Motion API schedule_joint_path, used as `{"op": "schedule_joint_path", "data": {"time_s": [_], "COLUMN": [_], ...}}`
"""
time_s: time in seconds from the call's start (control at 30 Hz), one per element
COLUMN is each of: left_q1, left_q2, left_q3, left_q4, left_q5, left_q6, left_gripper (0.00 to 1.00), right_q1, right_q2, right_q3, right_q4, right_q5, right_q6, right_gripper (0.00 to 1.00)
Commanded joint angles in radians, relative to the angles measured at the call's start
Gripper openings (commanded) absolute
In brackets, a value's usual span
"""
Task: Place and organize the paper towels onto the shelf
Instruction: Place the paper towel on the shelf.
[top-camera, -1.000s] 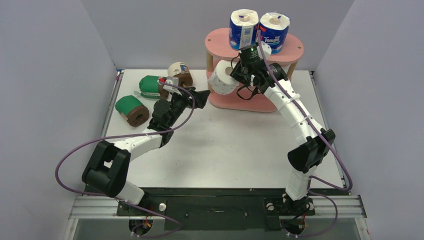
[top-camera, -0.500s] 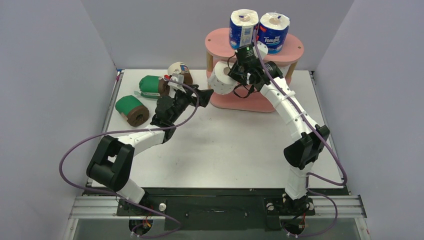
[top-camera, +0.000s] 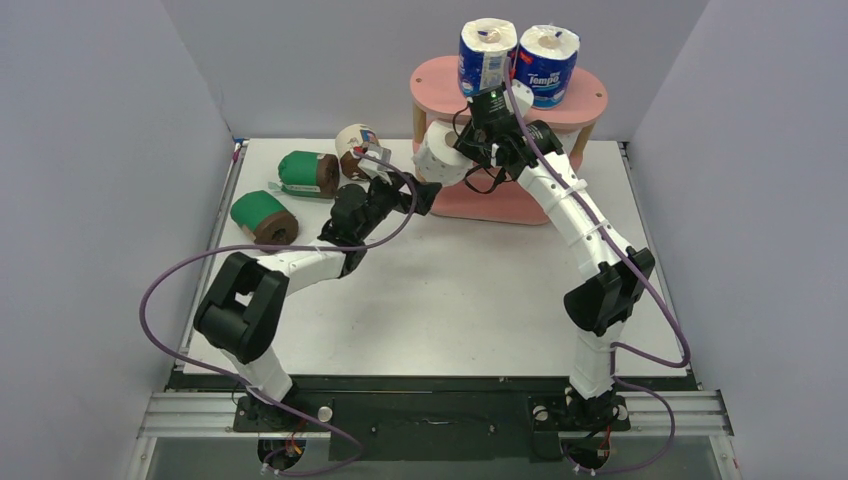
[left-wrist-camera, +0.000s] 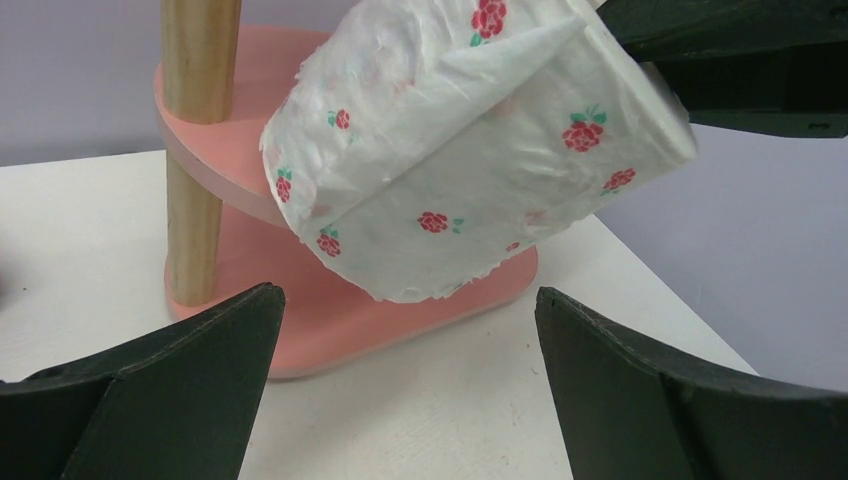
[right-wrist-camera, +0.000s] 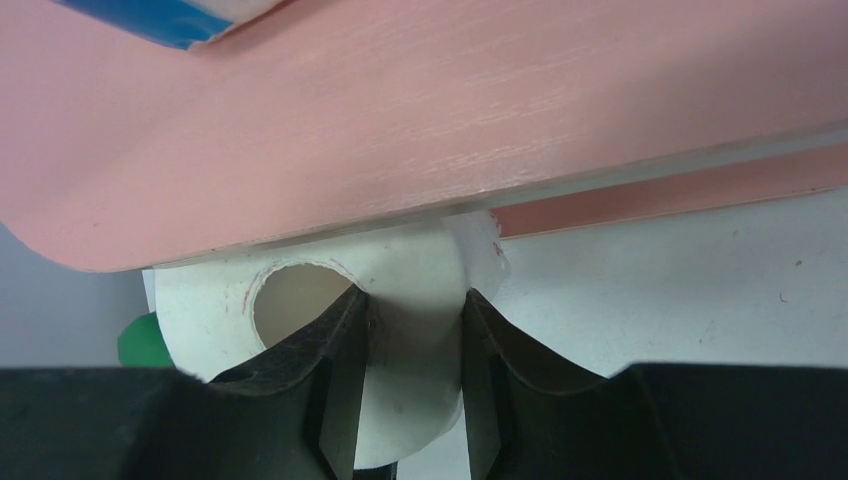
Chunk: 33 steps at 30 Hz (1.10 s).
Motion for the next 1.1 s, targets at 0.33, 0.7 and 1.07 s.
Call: {"op": "schedule_joint_path", "data": {"time_s": [0.33, 0.7, 1.07], "left_q1": [-0.014, -0.013, -0.014], "left_q2": [0.116, 0.143, 0.155], "left_q3": [0.131, 0.153, 0.17], "left_q4": [0.065, 0.091, 0.1], "left_q5": [-0.06, -0.066, -0.057], "left_q6": [-0.006, -0.021, -0.037], "left_gripper": [0.97, 0.97, 0.97], "right_q1": [-0.007, -0.021, -0.022], "right_q2": [-0.019, -0.043, -0.087], "right_q3": [0.021, -0.014, -0.078], "right_q4": [0.054, 0.061, 0.119], "right_q5": [0.0, -0.018, -0.035], "right_q6": [-0.005, -0.01, -0.019], "right_gripper": [0.01, 0.17, 0.48]}}
